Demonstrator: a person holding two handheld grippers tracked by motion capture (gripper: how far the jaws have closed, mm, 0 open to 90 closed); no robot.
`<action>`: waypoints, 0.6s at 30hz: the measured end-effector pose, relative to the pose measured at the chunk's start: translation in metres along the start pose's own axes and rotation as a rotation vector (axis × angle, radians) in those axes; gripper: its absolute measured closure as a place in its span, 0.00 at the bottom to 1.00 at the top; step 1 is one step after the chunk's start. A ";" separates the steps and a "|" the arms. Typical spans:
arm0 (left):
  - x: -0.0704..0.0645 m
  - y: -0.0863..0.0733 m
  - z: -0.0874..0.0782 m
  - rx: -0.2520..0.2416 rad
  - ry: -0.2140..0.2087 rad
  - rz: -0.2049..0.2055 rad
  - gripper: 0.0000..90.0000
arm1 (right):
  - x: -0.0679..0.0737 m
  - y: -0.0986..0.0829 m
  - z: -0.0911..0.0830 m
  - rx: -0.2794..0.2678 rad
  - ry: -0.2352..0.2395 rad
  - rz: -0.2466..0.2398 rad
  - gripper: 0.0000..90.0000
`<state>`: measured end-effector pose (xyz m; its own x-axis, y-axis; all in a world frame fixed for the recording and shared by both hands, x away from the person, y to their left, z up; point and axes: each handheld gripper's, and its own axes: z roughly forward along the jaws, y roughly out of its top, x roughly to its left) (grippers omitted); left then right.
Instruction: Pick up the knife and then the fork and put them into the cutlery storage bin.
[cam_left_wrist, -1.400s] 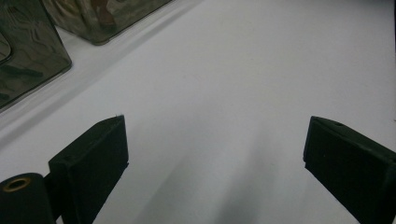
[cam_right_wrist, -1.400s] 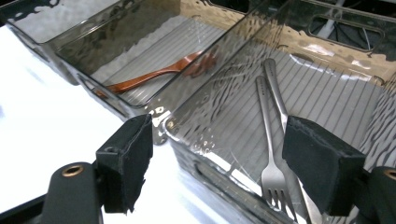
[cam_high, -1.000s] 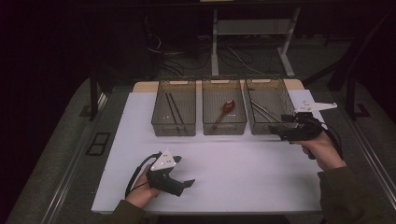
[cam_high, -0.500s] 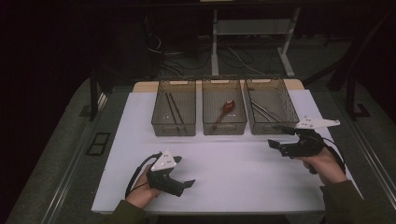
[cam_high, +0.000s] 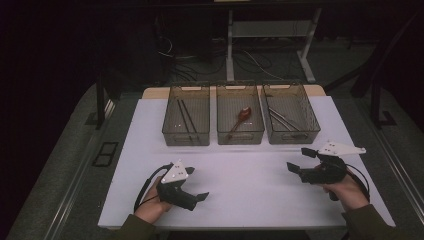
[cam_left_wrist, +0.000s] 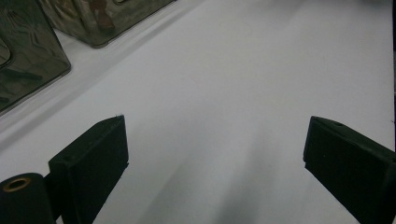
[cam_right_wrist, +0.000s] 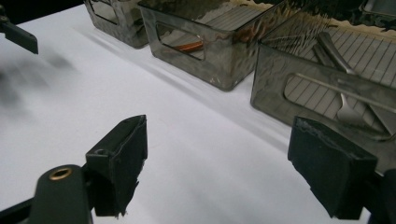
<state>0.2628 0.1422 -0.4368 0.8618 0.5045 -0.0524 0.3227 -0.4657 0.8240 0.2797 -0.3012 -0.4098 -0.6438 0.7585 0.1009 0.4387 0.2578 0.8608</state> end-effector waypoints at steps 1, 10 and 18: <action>0.000 0.000 0.000 -0.003 0.000 -0.001 0.06 | 0.001 -0.003 -0.001 -0.004 0.000 0.003 0.22; -0.001 0.000 0.000 -0.002 0.000 -0.004 0.06 | 0.007 -0.025 -0.004 -0.013 0.016 0.029 0.22; -0.001 0.000 0.000 -0.003 0.003 0.000 0.06 | 0.016 -0.035 0.003 0.032 0.027 0.013 0.22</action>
<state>0.2624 0.1418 -0.4367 0.8608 0.5065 -0.0504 0.3214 -0.4641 0.8254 0.2558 -0.2962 -0.4399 -0.6543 0.7458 0.1252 0.4665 0.2677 0.8430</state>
